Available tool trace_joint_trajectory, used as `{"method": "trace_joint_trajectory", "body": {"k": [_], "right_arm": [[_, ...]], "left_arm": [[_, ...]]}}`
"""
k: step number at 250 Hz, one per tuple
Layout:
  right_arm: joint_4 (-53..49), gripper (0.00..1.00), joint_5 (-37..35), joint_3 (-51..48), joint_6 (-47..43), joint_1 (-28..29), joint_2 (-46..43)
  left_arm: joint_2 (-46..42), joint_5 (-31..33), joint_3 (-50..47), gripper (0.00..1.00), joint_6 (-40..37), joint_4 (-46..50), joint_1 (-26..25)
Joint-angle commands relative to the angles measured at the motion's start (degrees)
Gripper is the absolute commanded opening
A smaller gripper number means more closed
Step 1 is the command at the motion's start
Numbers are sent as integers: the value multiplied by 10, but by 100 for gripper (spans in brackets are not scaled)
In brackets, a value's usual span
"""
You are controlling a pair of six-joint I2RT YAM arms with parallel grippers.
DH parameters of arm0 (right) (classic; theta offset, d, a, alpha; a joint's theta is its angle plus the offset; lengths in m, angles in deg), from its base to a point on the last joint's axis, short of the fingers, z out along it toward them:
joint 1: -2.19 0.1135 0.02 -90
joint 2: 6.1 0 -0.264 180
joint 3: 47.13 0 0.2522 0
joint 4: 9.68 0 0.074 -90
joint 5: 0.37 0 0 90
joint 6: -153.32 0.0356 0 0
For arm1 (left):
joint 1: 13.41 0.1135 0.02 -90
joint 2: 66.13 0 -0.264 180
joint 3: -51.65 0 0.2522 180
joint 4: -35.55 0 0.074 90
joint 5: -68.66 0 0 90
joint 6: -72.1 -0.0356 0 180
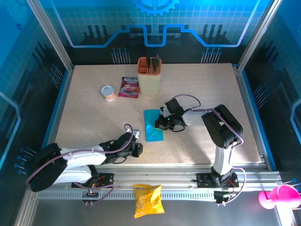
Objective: Fold a paper plane with a square sheet of paper (pick it up from the middle)
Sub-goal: Fold the triangle a second time at the center of the table.
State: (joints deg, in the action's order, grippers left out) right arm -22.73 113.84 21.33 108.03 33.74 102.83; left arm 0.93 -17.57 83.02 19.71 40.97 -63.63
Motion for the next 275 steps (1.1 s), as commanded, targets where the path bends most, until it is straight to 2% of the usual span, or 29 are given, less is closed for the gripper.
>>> {"method": "trace_joint_trajectory", "body": {"k": [1, 62, 102, 145, 204, 275], "right_arm": [[-69, 0, -106, -33, -17, -15, 43], [-67, 0, -104, -37, -19, -13, 44], [-71, 0, -104, -38, -19, -10, 40], [-76, 0, -105, -37, -19, -8, 38], [-80, 0, -107, -39, -21, -8, 38], [-83, 0, -106, -40, -24, -8, 28]], "left_arm": [[-24, -42, 38, 0, 0, 19, 17], [120, -167, 130, 0, -49, -45, 81], [217, -200, 171, 0, -70, -76, 104], [286, -213, 181, 0, -58, -120, 121], [277, -206, 99, 0, -27, -167, 124], [195, -183, -40, 0, 50, -194, 122]]}}
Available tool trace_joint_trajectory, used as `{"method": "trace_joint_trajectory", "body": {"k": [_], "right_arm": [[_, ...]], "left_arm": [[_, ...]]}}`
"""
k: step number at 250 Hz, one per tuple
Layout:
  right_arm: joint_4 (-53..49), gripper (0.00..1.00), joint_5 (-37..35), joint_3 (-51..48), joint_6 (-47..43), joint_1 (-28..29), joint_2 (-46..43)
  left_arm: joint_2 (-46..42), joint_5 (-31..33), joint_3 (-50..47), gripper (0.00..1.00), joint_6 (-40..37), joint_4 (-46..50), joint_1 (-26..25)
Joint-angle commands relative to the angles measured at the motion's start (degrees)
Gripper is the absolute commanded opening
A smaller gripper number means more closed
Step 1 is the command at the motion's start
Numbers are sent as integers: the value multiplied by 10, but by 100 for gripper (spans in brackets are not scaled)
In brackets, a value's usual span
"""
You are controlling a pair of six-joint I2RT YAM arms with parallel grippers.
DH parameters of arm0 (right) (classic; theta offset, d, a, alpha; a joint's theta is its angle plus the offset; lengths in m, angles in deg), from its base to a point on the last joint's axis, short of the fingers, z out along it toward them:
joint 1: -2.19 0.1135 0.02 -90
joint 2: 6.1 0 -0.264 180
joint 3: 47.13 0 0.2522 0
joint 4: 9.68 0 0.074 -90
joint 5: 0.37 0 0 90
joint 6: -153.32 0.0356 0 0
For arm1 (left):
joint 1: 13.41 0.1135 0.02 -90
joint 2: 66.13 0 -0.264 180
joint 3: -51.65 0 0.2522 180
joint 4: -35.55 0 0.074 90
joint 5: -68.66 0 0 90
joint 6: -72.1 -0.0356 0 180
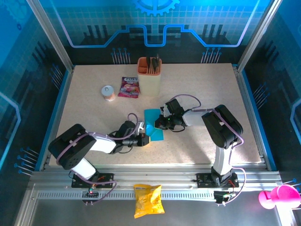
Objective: Fold a paper plane with a square sheet of paper (pick it up from the middle)
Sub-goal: Fold the triangle a second time at the center of the table.
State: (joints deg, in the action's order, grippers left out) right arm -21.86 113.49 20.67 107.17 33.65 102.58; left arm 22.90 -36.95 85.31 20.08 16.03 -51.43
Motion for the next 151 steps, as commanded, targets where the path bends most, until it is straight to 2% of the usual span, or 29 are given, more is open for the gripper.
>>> {"method": "trace_joint_trajectory", "body": {"k": [1, 39, 65, 87, 114, 151], "right_arm": [[-91, 0, -102, -33, -16, -7, 30], [-95, 0, -105, -50, -21, 1, 18], [-91, 0, -111, -65, -15, 12, 4], [-85, 0, -113, -74, -3, 22, -5], [-81, 0, -115, -81, 14, 37, -15], [-81, 0, -124, -83, 30, 59, -25]], "left_arm": [[-26, 11, -64, 0, 47, 57, 0], [-131, 23, -62, 0, 45, 150, -5], [-213, 67, -27, 0, 17, 240, -11], [-253, 98, 3, 0, -14, 277, -12], [-255, 111, 42, 0, -49, 300, -12], [-181, 98, 112, 0, -91, 334, -26]]}}
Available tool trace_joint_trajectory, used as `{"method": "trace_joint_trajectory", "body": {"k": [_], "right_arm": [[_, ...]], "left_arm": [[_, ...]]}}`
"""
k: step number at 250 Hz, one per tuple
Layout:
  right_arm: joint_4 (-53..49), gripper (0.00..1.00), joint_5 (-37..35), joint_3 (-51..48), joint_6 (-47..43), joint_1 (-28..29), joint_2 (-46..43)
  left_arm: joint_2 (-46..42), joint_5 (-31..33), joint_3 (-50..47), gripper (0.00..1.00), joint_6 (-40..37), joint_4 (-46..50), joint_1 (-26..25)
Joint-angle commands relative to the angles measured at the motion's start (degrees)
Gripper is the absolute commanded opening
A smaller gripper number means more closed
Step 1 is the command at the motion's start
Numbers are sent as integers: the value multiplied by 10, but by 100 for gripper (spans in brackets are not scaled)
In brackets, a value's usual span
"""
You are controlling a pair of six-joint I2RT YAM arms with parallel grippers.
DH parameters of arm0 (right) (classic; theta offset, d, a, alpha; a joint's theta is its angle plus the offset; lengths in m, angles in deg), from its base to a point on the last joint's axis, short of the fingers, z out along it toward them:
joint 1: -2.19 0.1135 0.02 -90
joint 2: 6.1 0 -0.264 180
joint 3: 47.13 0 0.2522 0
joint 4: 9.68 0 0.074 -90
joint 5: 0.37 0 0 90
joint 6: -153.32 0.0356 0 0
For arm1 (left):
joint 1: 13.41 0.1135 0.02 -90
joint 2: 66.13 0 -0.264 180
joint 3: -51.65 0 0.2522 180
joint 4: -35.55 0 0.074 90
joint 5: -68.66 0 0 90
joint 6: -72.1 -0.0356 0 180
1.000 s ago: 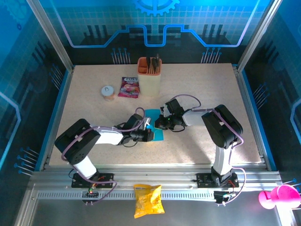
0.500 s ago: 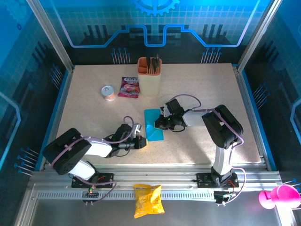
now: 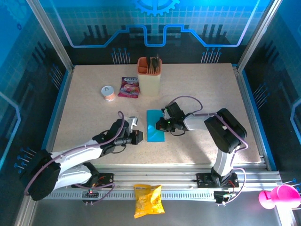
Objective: Fold a paper plane with a square sheet of paper (pick it up from the middle)
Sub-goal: Fold the triangle a second time at the center of the table.
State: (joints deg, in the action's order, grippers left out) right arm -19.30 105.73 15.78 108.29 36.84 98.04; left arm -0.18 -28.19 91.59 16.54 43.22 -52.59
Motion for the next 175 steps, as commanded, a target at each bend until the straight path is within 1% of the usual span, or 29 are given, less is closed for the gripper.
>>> {"method": "trace_joint_trajectory", "body": {"k": [1, 18, 40, 63, 140, 175], "right_arm": [[-106, 0, -46, -34, 19, 27, 20], [-105, 0, -49, -34, 25, 34, 19], [-105, 0, -50, -36, 29, 38, 19], [-105, 0, -50, -38, 31, 39, 16], [-109, 0, -48, -36, 26, 40, 11], [-111, 0, -42, -29, 20, 35, 11]], "left_arm": [[52, 9, 51, 0, -57, 62, -15], [92, 8, 79, 0, -74, 65, -31], [136, 26, 107, 0, -94, 67, -55], [173, 32, 126, 0, -110, 65, -66], [231, 60, 124, 0, -127, 52, -67], [252, 68, 111, 0, -123, 46, -68]]}}
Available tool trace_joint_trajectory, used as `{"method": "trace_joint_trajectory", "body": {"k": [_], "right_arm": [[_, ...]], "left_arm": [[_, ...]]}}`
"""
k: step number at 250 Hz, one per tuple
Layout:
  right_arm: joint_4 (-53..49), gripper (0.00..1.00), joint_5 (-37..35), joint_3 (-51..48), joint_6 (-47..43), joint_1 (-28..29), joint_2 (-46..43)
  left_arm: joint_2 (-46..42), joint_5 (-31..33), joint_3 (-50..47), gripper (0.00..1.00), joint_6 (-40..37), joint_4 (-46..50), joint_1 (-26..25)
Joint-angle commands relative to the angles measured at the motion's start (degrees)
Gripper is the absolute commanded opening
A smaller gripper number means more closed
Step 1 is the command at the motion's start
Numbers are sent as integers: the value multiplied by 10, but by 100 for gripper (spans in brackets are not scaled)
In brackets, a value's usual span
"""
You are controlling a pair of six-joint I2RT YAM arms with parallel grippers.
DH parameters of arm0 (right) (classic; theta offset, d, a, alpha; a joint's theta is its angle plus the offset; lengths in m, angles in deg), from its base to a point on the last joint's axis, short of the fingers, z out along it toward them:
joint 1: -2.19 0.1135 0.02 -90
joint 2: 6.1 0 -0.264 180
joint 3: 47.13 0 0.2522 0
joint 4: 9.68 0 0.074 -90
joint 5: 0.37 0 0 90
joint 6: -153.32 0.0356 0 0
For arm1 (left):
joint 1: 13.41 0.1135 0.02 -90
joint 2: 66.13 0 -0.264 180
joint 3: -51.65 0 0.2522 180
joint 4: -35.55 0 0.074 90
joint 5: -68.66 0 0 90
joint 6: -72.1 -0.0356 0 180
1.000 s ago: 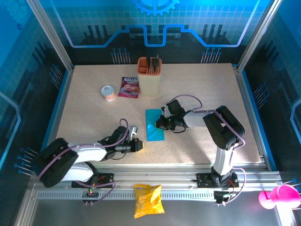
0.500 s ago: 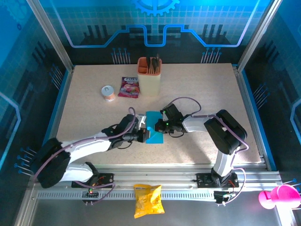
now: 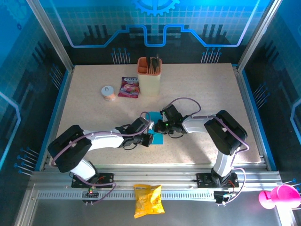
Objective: Fold a paper plane with a square sheet of paper (pick it up from the middle)
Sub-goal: Fold the triangle a second time at the center of the table.
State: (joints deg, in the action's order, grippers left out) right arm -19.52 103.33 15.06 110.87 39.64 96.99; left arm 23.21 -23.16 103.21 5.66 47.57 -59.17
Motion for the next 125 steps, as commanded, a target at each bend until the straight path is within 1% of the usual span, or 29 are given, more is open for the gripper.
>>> {"method": "trace_joint_trajectory", "body": {"k": [1, 46, 77, 89, 104, 125], "right_arm": [[-109, 0, -17, -22, -6, 7, 21], [-102, 0, 6, -15, -23, -20, 10], [-96, 13, 19, -11, -37, -54, -23], [-98, 17, 23, -10, -41, -64, -40], [-111, 18, 20, -4, -47, -71, -60], [-123, 16, 17, -3, -49, -69, -81]], "left_arm": [[19, 17, -5, 0, -14, 3, -1], [31, 15, -40, 0, 3, -13, -2], [30, 7, -72, 0, 22, -36, -2], [30, 5, -82, 0, 29, -45, -3], [30, -1, -90, 0, 36, -51, -4], [27, -1, -94, 0, 40, -54, -6]]}}
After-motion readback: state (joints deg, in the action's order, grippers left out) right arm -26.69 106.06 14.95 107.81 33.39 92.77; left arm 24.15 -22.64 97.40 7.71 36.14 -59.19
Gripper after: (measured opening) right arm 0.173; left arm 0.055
